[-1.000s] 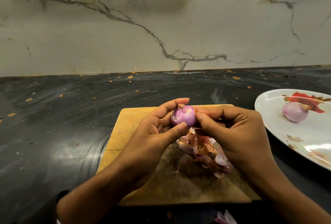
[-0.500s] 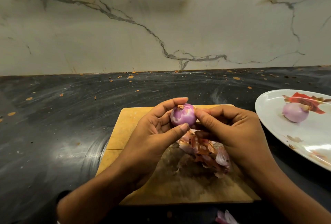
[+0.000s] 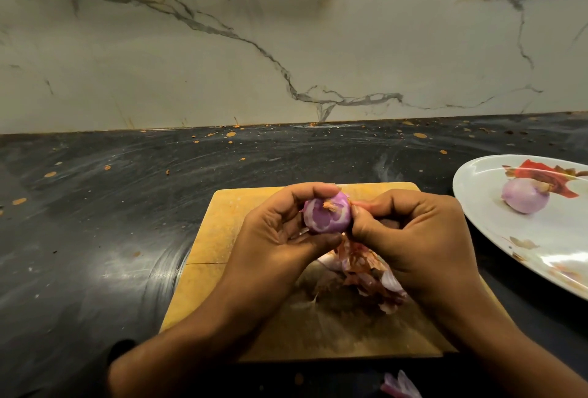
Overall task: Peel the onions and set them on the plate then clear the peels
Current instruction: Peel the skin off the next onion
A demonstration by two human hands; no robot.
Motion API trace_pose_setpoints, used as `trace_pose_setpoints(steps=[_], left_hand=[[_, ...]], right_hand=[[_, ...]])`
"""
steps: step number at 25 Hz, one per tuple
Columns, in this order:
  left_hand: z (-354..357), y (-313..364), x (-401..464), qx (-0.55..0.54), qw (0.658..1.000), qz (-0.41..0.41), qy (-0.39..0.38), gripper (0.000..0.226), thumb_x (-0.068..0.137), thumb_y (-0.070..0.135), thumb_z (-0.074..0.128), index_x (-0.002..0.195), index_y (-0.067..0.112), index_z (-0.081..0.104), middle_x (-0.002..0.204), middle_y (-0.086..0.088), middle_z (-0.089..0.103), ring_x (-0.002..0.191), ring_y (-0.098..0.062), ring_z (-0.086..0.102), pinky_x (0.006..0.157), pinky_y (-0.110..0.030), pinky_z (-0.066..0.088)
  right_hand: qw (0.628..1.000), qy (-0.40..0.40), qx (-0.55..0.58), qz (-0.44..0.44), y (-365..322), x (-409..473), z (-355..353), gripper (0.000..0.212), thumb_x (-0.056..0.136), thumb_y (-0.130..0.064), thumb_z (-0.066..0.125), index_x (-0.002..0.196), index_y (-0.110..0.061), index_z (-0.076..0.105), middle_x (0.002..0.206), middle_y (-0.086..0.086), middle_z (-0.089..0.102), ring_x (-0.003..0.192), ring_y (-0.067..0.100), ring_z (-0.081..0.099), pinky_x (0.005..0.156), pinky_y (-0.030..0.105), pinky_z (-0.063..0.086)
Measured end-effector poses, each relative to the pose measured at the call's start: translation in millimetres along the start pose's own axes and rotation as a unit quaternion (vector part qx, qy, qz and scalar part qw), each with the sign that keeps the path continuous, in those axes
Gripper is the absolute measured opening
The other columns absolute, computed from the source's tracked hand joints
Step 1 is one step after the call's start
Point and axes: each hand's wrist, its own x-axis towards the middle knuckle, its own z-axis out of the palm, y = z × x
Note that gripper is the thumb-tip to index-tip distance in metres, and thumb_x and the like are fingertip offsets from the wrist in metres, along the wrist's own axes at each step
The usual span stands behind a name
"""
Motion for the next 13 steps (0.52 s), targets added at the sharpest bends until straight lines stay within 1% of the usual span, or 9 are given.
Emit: trace_pose_setpoints(steps=[3,6,7,8,9,10,11,13], left_hand=[[2.6,0.7,-0.6,0.004,1.0,0.004,0.002,0.047,0.072,-0.007,0.073,0.114,0.01,0.063,0.117,0.0,0.071,0.111,-0.015,0.068,0.09,-0.021,0.054],[2.6,2.2,0.1,-0.022,1.0,-0.016,-0.004,0.047,0.072,-0.002,0.071,0.116,0.01,0.061,0.117,-0.003,0.071,0.111,-0.017,0.068,0.091,-0.023,0.054],[1.8,3.2,0.2,-0.041,0.999,-0.031,-0.005,0.048,0.073,0.0,0.071,0.118,0.01,0.06,0.117,-0.005,0.071,0.112,-0.019,0.068,0.091,-0.024,0.054],[1.4,4.2,0.6,-0.059,0.997,-0.047,-0.006,0.049,0.073,0.0,0.07,0.12,0.011,0.059,0.117,-0.006,0.071,0.112,-0.02,0.068,0.091,-0.025,0.055],[1.0,5.5,1.2,-0.075,0.995,-0.061,-0.009,0.05,0.074,0.001,0.069,0.122,0.012,0.058,0.117,-0.006,0.071,0.111,-0.02,0.068,0.092,-0.026,0.055],[0.5,5.9,1.7,-0.088,0.993,-0.073,-0.011,0.052,0.074,0.002,0.069,0.123,0.013,0.057,0.115,-0.005,0.072,0.109,-0.02,0.069,0.092,-0.027,0.055],[0.2,6.3,2.1,-0.096,0.992,-0.082,-0.011,0.053,0.073,0.003,0.069,0.124,0.013,0.057,0.112,-0.004,0.073,0.106,-0.02,0.07,0.091,-0.028,0.056],[-0.7,6.6,2.8,-0.104,0.991,-0.086,-0.005,0.054,0.07,0.004,0.072,0.121,0.014,0.057,0.107,-0.005,0.074,0.1,-0.022,0.071,0.086,-0.03,0.059]], right_hand=[[0.997,0.029,-0.059,-0.028,1.1,-2.9,4.2,0.014,0.079,-0.011,0.079,0.074,-0.024,0.076,0.068,-0.015,0.073,0.061,0.004,0.069,0.052,0.013,0.052],[0.997,0.053,-0.05,-0.01,4.8,-1.5,4.0,0.013,0.08,-0.008,0.079,0.075,-0.02,0.075,0.068,-0.011,0.073,0.06,0.005,0.069,0.054,0.015,0.053],[0.998,0.058,-0.028,0.004,5.8,-0.6,3.4,0.013,0.081,-0.007,0.078,0.076,-0.019,0.075,0.068,-0.009,0.073,0.061,0.007,0.07,0.057,0.019,0.057],[0.998,0.062,-0.001,0.02,6.5,0.4,2.7,0.012,0.082,-0.007,0.078,0.077,-0.017,0.075,0.069,-0.006,0.075,0.063,0.01,0.073,0.061,0.026,0.06],[0.997,0.062,0.024,0.033,6.6,1.2,2.4,0.008,0.082,-0.009,0.077,0.079,-0.016,0.075,0.071,-0.002,0.076,0.066,0.014,0.074,0.064,0.034,0.062],[0.997,0.06,0.039,0.039,6.2,1.5,2.2,0.005,0.083,-0.011,0.077,0.081,-0.015,0.076,0.073,0.001,0.076,0.069,0.017,0.075,0.066,0.038,0.063],[0.997,0.055,0.046,0.039,5.2,1.5,2.3,0.002,0.083,-0.013,0.076,0.083,-0.015,0.076,0.074,0.002,0.077,0.071,0.018,0.076,0.067,0.038,0.063],[0.997,0.044,0.055,0.039,2.5,0.4,3.3,0.003,0.084,-0.015,0.073,0.086,-0.014,0.075,0.077,0.001,0.077,0.074,0.017,0.076,0.066,0.033,0.063]])
